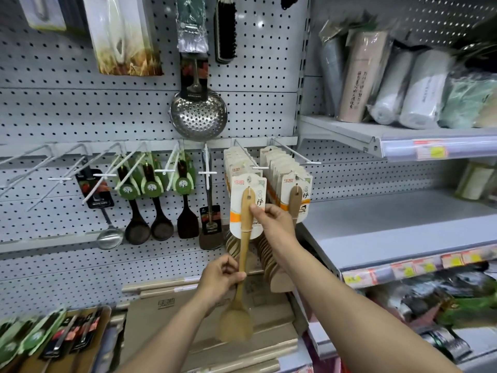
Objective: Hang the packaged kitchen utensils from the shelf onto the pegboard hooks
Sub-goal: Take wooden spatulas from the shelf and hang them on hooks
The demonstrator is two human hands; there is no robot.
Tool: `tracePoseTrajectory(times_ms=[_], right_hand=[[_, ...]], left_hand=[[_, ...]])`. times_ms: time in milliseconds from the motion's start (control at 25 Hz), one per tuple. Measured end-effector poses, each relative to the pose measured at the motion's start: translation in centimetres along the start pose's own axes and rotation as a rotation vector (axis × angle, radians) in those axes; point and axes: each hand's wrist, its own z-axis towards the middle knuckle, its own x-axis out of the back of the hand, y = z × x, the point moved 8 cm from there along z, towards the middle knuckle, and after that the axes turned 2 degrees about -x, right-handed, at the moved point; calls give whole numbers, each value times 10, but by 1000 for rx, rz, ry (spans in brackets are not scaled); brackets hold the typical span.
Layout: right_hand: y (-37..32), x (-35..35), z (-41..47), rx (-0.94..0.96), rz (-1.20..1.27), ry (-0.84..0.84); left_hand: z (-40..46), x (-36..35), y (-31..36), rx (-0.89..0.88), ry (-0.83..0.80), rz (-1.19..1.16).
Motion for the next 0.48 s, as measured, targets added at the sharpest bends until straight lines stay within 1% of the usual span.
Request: tracePoseTrajectory(times_ms=[160,280,480], right_hand=[[3,0,7,-36,19,-19],[6,5,10,-15,87,-18],[14,11,21,-14,92,-20]], left_hand=[[2,-9,4,-6,1,-26],[8,-12,4,2,-12,-37],[18,-20,-2,12,-32,-42]])
